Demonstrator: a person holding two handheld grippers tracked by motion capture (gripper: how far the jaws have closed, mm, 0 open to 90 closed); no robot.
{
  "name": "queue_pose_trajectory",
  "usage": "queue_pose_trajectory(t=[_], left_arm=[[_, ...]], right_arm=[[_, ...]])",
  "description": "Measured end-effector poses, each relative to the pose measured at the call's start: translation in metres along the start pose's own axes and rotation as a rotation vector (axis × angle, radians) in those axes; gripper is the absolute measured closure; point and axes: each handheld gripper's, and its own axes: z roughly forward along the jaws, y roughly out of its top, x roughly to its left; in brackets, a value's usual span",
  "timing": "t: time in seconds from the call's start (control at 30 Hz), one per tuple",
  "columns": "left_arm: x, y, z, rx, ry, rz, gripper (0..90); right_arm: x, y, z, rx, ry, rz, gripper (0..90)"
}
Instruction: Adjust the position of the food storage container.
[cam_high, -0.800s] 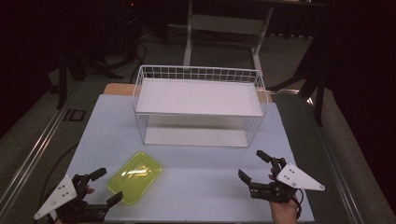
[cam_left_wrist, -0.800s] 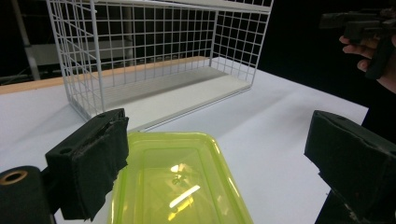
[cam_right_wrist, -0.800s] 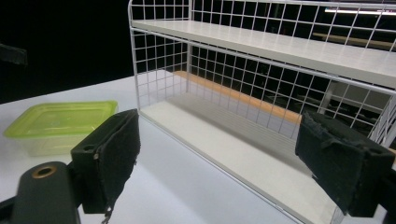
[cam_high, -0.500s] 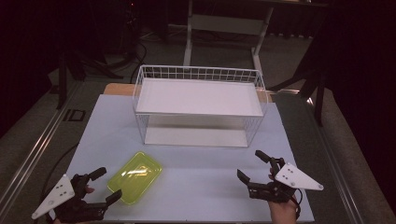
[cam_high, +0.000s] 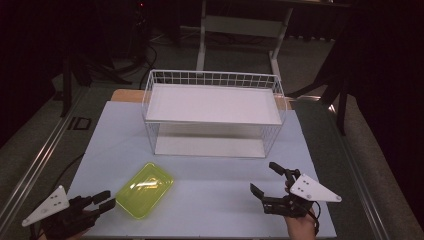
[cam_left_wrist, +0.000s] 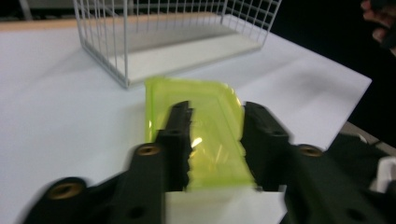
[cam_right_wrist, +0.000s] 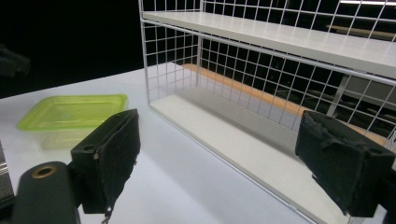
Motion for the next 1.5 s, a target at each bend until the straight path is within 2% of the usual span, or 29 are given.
queue_pose_trajectory(t=[0.07, 0.1, 0.2, 0.27, 0.3, 0.4, 0.53, 0.6, 0.67, 0.77, 0.8, 0.87, 0.9, 1.07, 1.23, 1.27, 1.33, 1.4, 1.5], left_arm=[[0.001, -0.005, 0.0, 0.036, -0.013, 0.002, 70.5], [0.001, -0.007, 0.0, 0.05, -0.021, -0.001, 75.1], [0.0, -0.011, 0.003, 0.077, -0.016, 0.004, 75.2], [-0.001, -0.016, 0.01, 0.153, -0.031, 0.02, 78.6], [0.0, -0.018, 0.012, 0.18, -0.032, 0.037, 83.4], [0.002, -0.022, 0.017, 0.235, -0.038, 0.047, 88.7], [0.006, -0.024, 0.023, 0.286, -0.044, 0.022, 90.0], [0.006, -0.025, 0.024, 0.301, -0.047, 0.024, 90.0], [0.008, -0.027, 0.031, 0.34, -0.039, 0.023, 90.0], [0.008, -0.027, 0.033, 0.345, -0.032, 0.02, 90.0], [0.012, -0.027, 0.038, 0.359, -0.013, 0.006, 90.0], [0.012, -0.026, 0.04, 0.357, -0.009, 0.003, 90.0], [0.015, -0.026, 0.044, 0.358, -0.001, -0.011, 90.0], [0.02, -0.024, 0.051, 0.35, -0.001, -0.018, 90.0], [0.025, -0.024, 0.058, 0.362, 0.021, -0.033, 90.0], [0.027, -0.023, 0.06, 0.374, 0.041, -0.04, 90.0], [0.028, -0.023, 0.061, 0.37, 0.04, -0.046, 90.0], [0.029, -0.023, 0.058, 0.358, 0.038, -0.075, 90.0], [0.024, -0.022, 0.057, 0.377, 0.026, -0.073, 90.0]], right_arm=[[0.0, 0.0, 0.0, -0.002, 0.001, -0.003, 14.1], [0.0, 0.0, 0.0, -0.003, -0.003, -0.005, 14.1], [-0.001, -0.001, 0.001, -0.002, 0.0, -0.002, 14.1], [-0.001, -0.001, 0.001, 0.003, 0.001, 0.001, 14.1], [-0.001, -0.001, 0.001, 0.002, 0.001, 0.003, 14.1], [-0.002, -0.002, 0.0, 0.003, 0.0, 0.006, 14.1], [-0.002, -0.002, 0.0, 0.003, 0.002, 0.002, 14.1], [-0.002, -0.002, 0.0, 0.004, 0.002, 0.001, 14.1], [-0.003, -0.003, 0.0, 0.007, 0.002, 0.0, 14.1], [-0.003, -0.003, 0.0, 0.007, 0.002, 0.002, 14.1], [-0.003, -0.003, 0.0, 0.007, 0.002, 0.001, 14.1], [-0.002, -0.002, -0.001, 0.005, 0.003, -0.001, 14.1], [-0.002, -0.002, -0.001, 0.005, 0.001, 0.0, 14.1], [-0.003, -0.003, -0.001, 0.005, 0.0, 0.001, 14.1], [-0.003, -0.003, 0.0, 0.006, 0.003, -0.001, 14.1], [-0.003, -0.003, 0.0, 0.008, 0.003, -0.002, 14.1], [-0.002, -0.003, 0.0, 0.008, 0.004, -0.002, 14.1], [-0.002, -0.003, -0.001, 0.009, 0.004, -0.002, 14.1], [-0.003, -0.003, -0.001, 0.007, 0.002, -0.002, 14.1]])
